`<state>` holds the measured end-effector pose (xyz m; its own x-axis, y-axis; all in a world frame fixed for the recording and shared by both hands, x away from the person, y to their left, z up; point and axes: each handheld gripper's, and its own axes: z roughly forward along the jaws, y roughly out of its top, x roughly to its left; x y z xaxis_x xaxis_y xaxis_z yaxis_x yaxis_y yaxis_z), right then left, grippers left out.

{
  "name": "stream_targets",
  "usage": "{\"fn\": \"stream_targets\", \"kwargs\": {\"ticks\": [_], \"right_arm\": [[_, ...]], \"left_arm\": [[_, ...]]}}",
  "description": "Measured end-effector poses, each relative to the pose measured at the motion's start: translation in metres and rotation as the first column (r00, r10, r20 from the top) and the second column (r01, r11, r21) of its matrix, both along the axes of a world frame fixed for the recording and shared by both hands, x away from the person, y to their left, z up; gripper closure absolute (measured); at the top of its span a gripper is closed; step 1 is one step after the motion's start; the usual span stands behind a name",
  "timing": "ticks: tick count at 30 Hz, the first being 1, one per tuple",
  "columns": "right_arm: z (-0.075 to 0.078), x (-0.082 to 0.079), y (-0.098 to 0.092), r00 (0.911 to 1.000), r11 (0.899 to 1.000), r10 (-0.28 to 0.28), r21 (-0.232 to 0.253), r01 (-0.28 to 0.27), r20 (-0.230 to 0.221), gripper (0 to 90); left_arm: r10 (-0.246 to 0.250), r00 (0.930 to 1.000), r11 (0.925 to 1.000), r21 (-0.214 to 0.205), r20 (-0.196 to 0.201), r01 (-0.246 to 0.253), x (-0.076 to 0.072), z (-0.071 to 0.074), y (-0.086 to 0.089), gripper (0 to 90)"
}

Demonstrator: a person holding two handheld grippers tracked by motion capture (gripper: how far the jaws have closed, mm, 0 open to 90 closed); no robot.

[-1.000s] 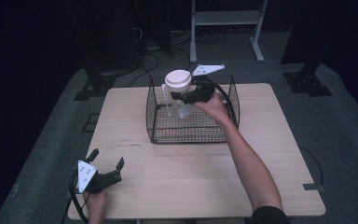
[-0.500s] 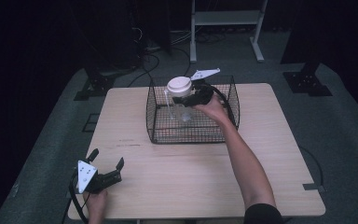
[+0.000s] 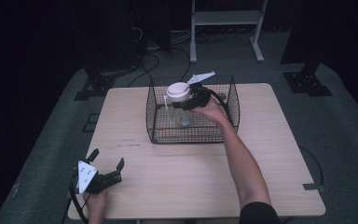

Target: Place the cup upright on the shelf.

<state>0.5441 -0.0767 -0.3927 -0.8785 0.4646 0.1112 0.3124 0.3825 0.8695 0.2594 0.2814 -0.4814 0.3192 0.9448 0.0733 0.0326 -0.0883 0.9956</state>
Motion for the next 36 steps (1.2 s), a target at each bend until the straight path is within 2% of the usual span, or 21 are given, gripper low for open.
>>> {"fn": "stream_targets", "kwargs": {"ticks": [5,22,36], "right_arm": [[-0.003,0.001,-0.001,1.0000,1.000,0.008,0.012,-0.008,0.002,13.8],[-0.001,-0.009,-0.011,0.9996,0.999,0.019,-0.029,-0.019,0.022,12.6],[0.001,-0.012,-0.013,0.9987,0.999,0.009,-0.043,-0.007,0.050,0.0]], "left_arm": [[-0.001,1.0000,1.0000,-0.004,-0.001,0.001,0.000,0.000,0.001,0.9],[0.003,1.0000,1.0000,0.008,0.000,-0.003,0.000,0.000,-0.001,0.9],[0.004,1.0000,0.9999,0.012,0.000,-0.004,0.000,0.000,-0.002,0.9]]}}
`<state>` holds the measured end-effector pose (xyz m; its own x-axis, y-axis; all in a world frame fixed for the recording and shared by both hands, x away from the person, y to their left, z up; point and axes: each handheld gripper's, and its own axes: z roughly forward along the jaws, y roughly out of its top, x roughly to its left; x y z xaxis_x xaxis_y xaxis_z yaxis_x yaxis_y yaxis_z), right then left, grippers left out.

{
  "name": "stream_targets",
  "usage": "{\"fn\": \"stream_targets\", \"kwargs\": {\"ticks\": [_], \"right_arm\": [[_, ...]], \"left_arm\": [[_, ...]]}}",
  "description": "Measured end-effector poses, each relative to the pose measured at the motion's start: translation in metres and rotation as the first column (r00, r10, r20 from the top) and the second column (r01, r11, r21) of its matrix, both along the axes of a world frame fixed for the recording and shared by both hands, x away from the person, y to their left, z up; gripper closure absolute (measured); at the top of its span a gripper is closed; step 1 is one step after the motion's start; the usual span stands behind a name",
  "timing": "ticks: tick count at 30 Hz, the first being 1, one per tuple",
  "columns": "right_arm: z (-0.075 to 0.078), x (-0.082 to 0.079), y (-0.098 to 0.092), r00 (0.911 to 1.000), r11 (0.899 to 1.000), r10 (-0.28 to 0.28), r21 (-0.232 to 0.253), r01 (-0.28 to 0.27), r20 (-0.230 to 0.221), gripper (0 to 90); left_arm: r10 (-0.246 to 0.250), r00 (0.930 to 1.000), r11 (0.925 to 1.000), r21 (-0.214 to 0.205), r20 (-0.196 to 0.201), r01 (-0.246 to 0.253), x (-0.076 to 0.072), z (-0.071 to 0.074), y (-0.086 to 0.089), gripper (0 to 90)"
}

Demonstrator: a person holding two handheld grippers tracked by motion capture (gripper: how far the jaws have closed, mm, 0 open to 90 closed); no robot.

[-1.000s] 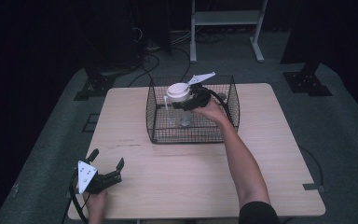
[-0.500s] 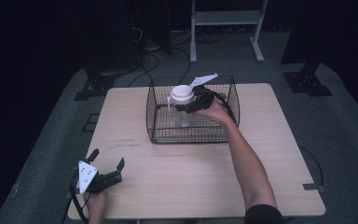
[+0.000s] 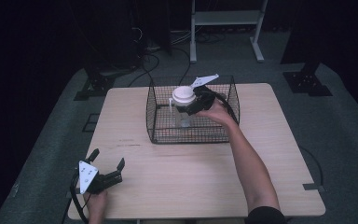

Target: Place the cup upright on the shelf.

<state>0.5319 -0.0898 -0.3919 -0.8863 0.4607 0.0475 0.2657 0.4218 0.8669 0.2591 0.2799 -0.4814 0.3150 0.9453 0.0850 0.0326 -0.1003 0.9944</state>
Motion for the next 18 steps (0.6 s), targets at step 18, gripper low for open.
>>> {"fn": "stream_targets", "kwargs": {"ticks": [18], "right_arm": [[0.015,-0.005,-0.003,0.9989,0.999,-0.016,0.032,0.014,0.044,0.0]], "left_arm": [[-0.001,1.0000,1.0000,0.006,0.001,0.001,0.000,0.000,0.000,0.9]]}}
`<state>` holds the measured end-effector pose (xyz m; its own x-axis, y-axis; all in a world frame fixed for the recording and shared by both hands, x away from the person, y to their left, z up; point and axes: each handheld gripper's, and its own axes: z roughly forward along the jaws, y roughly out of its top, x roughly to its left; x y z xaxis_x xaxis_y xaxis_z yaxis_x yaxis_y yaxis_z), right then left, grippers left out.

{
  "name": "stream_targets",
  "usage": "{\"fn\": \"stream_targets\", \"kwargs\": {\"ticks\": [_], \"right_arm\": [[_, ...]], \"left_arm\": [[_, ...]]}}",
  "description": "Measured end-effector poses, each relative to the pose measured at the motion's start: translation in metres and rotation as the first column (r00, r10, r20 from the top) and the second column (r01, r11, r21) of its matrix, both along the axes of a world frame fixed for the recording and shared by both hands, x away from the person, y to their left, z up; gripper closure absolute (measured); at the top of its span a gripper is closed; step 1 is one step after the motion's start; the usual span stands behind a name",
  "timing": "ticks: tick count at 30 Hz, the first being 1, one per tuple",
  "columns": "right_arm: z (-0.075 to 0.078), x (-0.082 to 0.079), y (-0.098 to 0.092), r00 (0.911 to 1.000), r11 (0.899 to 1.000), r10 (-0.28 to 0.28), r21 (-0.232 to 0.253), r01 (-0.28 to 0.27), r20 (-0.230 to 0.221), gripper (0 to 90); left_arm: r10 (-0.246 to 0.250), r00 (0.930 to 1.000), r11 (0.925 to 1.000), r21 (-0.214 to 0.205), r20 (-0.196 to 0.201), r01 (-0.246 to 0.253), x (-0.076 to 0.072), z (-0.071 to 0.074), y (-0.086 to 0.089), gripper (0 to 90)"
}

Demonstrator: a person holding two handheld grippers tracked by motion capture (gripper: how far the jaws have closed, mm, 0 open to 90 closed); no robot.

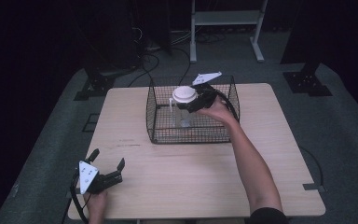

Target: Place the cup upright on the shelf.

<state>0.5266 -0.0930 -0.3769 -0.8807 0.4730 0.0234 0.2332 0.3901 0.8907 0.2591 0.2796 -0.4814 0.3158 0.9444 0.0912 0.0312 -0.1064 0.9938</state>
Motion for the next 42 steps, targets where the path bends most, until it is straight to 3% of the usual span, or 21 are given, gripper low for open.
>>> {"fn": "stream_targets", "kwargs": {"ticks": [13,42], "right_arm": [[0.022,-0.006,-0.005,0.9996,1.000,-0.007,0.029,0.007,0.026,0.0],[0.062,-0.035,-0.021,0.9998,0.999,0.010,0.042,-0.011,0.016,0.0]], "left_arm": [[0.000,1.0000,1.0000,0.001,0.002,0.000,0.000,0.000,-0.001,0.9],[0.005,1.0000,0.9999,0.011,0.003,-0.005,0.000,0.000,-0.002,0.9]]}}
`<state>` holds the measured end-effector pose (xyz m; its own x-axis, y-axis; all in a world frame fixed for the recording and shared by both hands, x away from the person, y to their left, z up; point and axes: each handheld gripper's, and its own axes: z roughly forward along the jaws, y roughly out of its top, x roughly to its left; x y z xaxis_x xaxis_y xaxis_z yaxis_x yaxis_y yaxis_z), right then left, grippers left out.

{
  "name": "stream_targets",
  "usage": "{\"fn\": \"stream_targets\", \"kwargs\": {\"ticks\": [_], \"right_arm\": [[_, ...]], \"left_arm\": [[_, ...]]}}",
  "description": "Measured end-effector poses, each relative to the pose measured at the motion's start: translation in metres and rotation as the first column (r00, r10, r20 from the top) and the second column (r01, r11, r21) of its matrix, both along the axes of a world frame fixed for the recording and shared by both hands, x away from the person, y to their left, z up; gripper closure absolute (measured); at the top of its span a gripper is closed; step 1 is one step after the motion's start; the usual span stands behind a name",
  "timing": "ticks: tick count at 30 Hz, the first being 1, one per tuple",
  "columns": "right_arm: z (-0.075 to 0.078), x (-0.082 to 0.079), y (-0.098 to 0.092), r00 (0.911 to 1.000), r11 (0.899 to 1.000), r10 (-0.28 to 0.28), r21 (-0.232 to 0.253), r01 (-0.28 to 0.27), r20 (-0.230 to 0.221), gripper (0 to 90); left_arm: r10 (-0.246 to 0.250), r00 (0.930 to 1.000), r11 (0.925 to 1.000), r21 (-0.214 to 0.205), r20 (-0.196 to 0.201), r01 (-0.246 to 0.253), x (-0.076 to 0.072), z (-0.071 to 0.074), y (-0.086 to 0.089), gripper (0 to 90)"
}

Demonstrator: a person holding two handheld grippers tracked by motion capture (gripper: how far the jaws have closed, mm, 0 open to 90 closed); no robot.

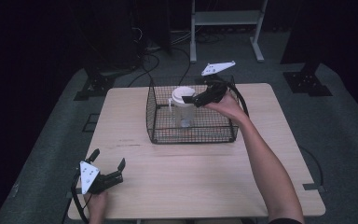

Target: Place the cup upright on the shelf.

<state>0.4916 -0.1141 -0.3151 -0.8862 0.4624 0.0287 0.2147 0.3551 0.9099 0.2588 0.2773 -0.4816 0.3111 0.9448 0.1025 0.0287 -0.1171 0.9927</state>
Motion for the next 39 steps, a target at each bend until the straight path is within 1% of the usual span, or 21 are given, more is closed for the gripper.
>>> {"fn": "stream_targets", "kwargs": {"ticks": [2,3,5,7,10,16,20,22,26,28,32,35,39], "right_arm": [[0.002,-0.002,-0.002,1.0000,1.000,0.000,0.001,0.000,0.001,0.0],[0.002,-0.003,-0.002,1.0000,1.000,0.001,0.002,-0.001,-0.005,0.0],[0.003,-0.005,-0.004,1.0000,1.000,0.000,0.001,0.000,0.000,0.0],[0.003,-0.007,-0.007,1.0000,1.000,-0.002,0.010,0.002,-0.009,0.0],[0.002,-0.010,-0.011,0.9999,1.000,-0.006,0.005,0.006,-0.008,0.0],[0.004,-0.016,-0.018,0.9999,1.000,-0.007,-0.007,0.007,-0.013,0.0],[0.006,-0.021,-0.024,0.9999,1.000,-0.009,0.000,0.009,-0.011,0.0],[0.006,-0.024,-0.027,0.9999,1.000,-0.008,0.007,0.008,-0.010,0.0],[0.006,-0.030,-0.032,0.9999,1.000,-0.008,-0.003,0.008,-0.011,0.0],[0.005,-0.032,-0.035,0.9999,1.000,-0.010,-0.012,0.010,-0.011,0.0],[0.005,-0.037,-0.042,0.9998,1.000,-0.011,-0.009,0.011,-0.016,0.0],[0.004,-0.041,-0.046,0.9999,1.000,-0.009,-0.013,0.009,-0.012,0.0],[0.003,-0.045,-0.051,0.9997,1.000,-0.012,-0.011,0.012,-0.020,0.0]], "left_arm": [[-0.001,1.0000,1.0000,-0.004,-0.001,0.001,0.000,0.000,0.000,0.9],[-0.002,1.0000,1.0000,-0.005,0.000,0.002,0.000,0.000,0.001,0.9],[-0.003,1.0000,1.0000,-0.004,0.001,0.003,0.000,0.000,0.000,0.9],[-0.004,1.0000,1.0000,0.000,0.002,0.004,0.000,0.000,0.000,0.9],[-0.003,1.0000,1.0000,0.005,0.002,0.003,0.000,0.000,0.000,0.9],[-0.003,1.0000,1.0000,0.001,0.003,0.003,-0.001,0.000,0.000,0.9],[-0.001,1.0000,1.0000,0.005,0.001,0.001,-0.001,0.000,0.000,0.9],[-0.002,1.0000,1.0000,0.005,0.005,0.002,-0.001,0.000,0.000,0.9],[-0.001,1.0000,0.9999,0.013,0.004,0.001,-0.001,0.000,-0.001,0.9],[0.000,1.0000,1.0000,0.009,0.002,0.000,-0.001,0.000,-0.001,0.9],[0.000,1.0000,1.0000,0.002,-0.001,0.000,-0.001,0.000,0.000,0.9],[0.000,1.0000,1.0000,0.008,-0.001,0.000,-0.001,0.000,0.000,0.9],[0.002,1.0000,0.9999,0.011,-0.005,-0.002,0.000,0.000,-0.001,0.9]]}}
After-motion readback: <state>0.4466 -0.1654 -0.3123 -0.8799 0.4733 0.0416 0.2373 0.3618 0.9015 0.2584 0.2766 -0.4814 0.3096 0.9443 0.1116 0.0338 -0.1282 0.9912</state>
